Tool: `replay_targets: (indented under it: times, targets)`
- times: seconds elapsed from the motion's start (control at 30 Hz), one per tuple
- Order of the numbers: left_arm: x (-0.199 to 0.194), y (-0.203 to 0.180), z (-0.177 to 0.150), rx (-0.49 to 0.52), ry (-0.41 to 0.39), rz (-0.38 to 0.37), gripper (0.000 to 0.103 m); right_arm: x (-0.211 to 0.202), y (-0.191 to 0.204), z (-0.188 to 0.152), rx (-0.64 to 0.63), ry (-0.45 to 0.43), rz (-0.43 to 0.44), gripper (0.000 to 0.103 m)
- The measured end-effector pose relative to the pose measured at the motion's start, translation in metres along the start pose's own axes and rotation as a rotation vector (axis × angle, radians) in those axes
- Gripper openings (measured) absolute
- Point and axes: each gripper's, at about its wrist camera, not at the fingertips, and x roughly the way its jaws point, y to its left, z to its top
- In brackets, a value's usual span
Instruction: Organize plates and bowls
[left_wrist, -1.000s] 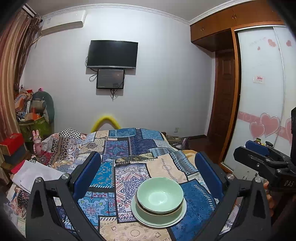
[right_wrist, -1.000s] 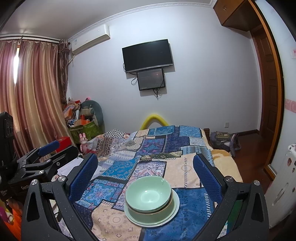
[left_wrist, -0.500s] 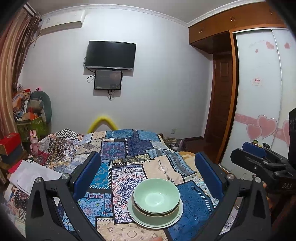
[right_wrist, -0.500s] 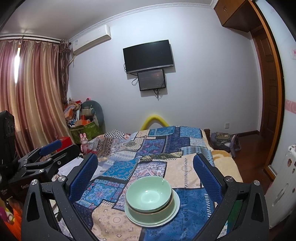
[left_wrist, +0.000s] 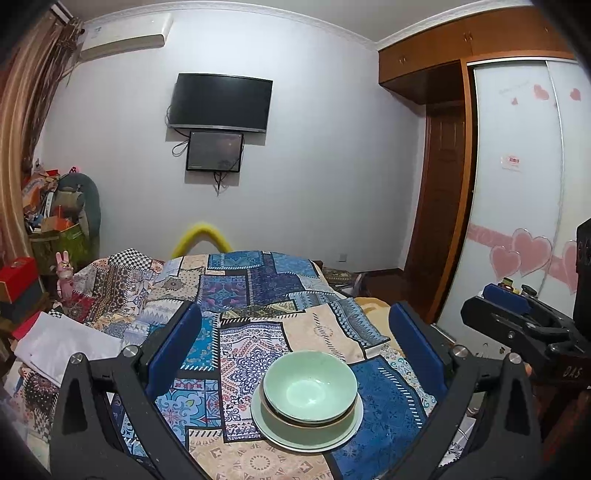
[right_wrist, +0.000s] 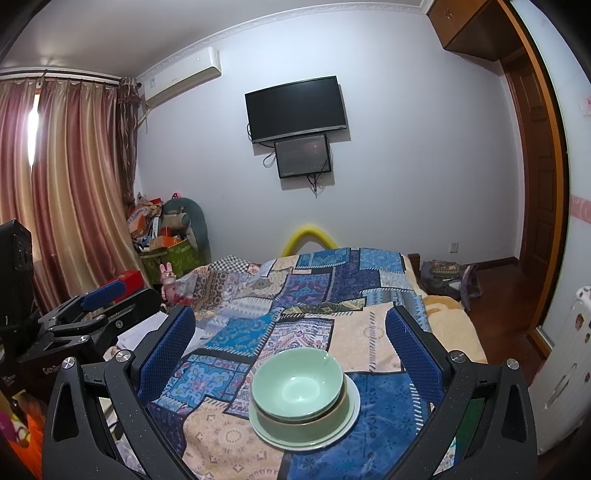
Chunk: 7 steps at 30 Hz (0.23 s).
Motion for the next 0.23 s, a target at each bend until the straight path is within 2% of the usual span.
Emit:
replay_targets:
  times: [0.23]
  targets:
    - [0.0017,0.0015,-0.0015,-0.004,0.01,-0.009,0.103,0.003,-0.0011,-0.0012,0.005,0.014,0.004,0.103]
